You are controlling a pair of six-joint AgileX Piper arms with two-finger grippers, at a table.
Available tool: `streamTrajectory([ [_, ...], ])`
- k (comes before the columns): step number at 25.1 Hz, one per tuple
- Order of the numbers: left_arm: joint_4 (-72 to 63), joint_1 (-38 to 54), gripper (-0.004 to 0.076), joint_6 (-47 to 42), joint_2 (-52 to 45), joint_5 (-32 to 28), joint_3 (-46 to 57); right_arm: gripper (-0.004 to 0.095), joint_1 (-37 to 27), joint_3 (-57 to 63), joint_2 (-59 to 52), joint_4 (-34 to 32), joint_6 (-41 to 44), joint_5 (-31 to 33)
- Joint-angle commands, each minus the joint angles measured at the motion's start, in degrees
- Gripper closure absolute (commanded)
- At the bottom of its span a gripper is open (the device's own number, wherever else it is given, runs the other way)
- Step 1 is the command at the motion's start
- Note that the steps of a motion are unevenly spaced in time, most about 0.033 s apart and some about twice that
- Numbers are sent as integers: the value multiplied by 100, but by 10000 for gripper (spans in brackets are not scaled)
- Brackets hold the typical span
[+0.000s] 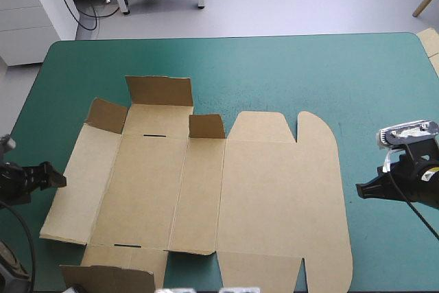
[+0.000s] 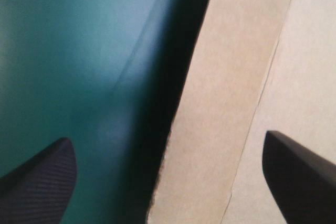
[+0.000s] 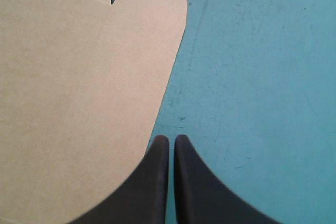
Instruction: Fold the box
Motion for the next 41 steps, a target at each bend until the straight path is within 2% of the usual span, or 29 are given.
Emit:
streamTrajectory([
  [1,-265,16,50,363,-182,-22,357,889,-42,-142,-43,21,-54,-273],
  [7,-325,16,50,802,-26,44,889,889,-42,-142,-43,12,-54,-273],
  [11,-1055,16,50,1128,280,300,940,889,-42,-142,-43,12,-54,-263],
  [17,-1158,-475,50,1096,354,340,940,888,-42,-142,-43,12,-54,-287],
  [22,-302,-1019,50,637,354,340,940,889,-42,-142,-43,12,-54,-312],
  [24,-390,-1031,70,649,354,340,940,889,-42,-142,-43,12,-54,-312],
  [27,-623,-1031,206,691,354,340,940,889,-42,-142,-43,12,-54,-312],
  [31,-666,-1031,561,777,354,340,940,889,-42,-142,-43,12,-54,-312],
  [33,-666,-1031,693,808,354,340,940,888,-42,-142,-43,12,-54,-312],
  [34,-666,-1031,729,832,354,340,940,888,-42,-142,-43,12,-54,-312],
  [41,-666,-1031,731,842,354,340,940,889,-42,-142,-43,12,-54,-312],
])
